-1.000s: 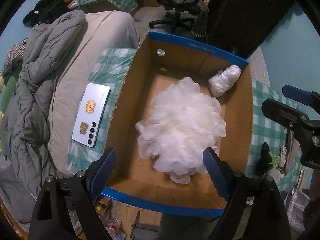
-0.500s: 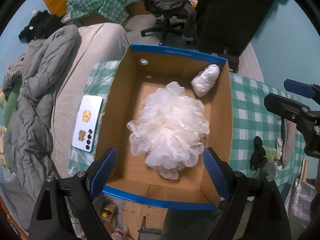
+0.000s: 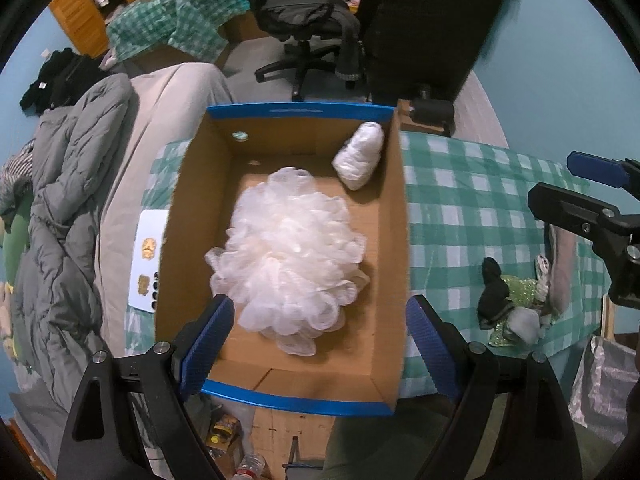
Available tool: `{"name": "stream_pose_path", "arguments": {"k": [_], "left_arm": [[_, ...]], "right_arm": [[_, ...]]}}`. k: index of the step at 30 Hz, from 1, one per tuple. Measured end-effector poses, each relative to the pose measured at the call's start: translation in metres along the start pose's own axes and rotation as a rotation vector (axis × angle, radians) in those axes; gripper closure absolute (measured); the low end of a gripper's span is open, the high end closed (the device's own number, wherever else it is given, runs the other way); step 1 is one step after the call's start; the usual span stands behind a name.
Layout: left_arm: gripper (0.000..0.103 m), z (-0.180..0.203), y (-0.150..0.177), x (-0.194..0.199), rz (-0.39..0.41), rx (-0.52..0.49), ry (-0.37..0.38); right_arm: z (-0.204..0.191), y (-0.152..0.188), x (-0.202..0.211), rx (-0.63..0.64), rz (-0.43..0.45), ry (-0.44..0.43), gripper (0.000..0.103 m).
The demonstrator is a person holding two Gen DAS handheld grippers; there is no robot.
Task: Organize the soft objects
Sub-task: 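Move the right tool to the grey fleece mitten and grasp it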
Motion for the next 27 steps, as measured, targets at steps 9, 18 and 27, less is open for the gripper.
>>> {"name": "stream_pose_path", "arguments": {"k": [9,18,27], "left_arm": [[0.014,0.034,-0.002,0.005,0.005,-0.050,0.009],[0.014,0.070,-0.002,0.003,-0.006,-0.110,0.035],[0.014,0.104,-0.005,0.003,-0.012,-0.173,0.060]], "right_arm": [[0.038,0.025,0.018,-0.059,-0.002,0.033,0.014],[0.079,0.051,0.034,-0.125,-0.010,0.070,0.014],[0.119,0.078,0.047,-0.201,-0.019,0.102,0.014]]}}
Point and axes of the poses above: each gripper's, at about its wrist camera, not at the fingertips, and x roughly against the way its jaws point, z to its right, y to its underside, the point moved 6 cm from there along -x, roughly the way its jaws point, and after that the axes turned 8 degrees about -y, right-handed, at the moved point
